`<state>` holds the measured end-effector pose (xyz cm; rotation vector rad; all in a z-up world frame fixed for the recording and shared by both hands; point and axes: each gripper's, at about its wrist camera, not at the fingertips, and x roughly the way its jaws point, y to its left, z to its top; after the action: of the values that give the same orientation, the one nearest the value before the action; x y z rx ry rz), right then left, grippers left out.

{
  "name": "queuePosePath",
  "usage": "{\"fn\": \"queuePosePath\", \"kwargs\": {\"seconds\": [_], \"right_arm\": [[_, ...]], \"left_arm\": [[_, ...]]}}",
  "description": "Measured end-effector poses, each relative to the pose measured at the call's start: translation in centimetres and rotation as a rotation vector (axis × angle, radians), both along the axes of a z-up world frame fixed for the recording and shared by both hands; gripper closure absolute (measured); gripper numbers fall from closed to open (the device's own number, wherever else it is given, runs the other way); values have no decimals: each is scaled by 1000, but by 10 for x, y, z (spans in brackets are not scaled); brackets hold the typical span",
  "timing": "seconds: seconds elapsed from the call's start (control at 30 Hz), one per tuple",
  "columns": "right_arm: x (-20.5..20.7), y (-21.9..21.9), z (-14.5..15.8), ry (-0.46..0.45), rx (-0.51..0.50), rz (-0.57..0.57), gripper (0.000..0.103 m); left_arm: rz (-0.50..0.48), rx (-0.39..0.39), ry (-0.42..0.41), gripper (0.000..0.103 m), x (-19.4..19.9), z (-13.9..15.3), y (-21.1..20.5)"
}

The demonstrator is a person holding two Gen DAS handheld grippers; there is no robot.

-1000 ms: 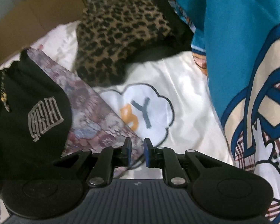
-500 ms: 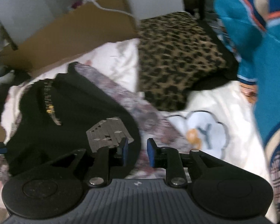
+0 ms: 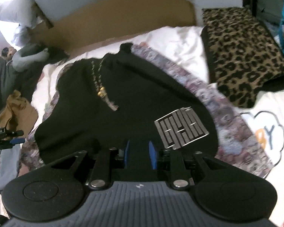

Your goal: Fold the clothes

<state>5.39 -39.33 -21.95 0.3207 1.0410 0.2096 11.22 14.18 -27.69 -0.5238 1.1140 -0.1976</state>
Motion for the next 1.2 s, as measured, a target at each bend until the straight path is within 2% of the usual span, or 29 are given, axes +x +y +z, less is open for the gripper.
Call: {"fn": "queuePosePath", "kwargs": {"seconds": [0.27, 0.47, 0.53, 0.6, 0.7, 0.8, 0.87, 0.93, 1.0, 1.1, 1.2], "right_arm": [[-5, 60, -13, 117, 59, 91, 75], [-21, 107, -35, 229, 93, 169, 70], [-25, 122, -40, 214, 71, 180, 70], [-30, 139, -42, 179, -7, 169, 70], [-35, 156, -49, 201, 33, 100, 68], [-40, 177, -55, 195, -10, 69, 67], [-43, 185, -54, 177, -24, 33, 66], [-50, 193, -45, 105, -83, -9, 64], [-58, 193, -40, 91, -79, -66, 64], [-82, 184, -46, 140, 5, -241, 60], [-100, 184, -69, 228, 93, -259, 60]], "left_arm": [[120, 30, 13, 42, -16, -10, 54], [122, 45, 17, 38, -32, -16, 72], [135, 45, 18, 38, -36, -19, 77], [141, 58, 18, 38, -38, -21, 79], [132, 36, 26, 38, -43, -25, 80], [124, 8, 34, 38, -46, -30, 78], [127, -9, 32, 38, -49, -33, 77], [129, -7, 27, 38, -51, -34, 78], [128, -3, 24, 38, -53, -36, 79], [109, -10, 47, 39, -56, -42, 80], [91, -4, 41, 39, -58, -44, 80]]}}
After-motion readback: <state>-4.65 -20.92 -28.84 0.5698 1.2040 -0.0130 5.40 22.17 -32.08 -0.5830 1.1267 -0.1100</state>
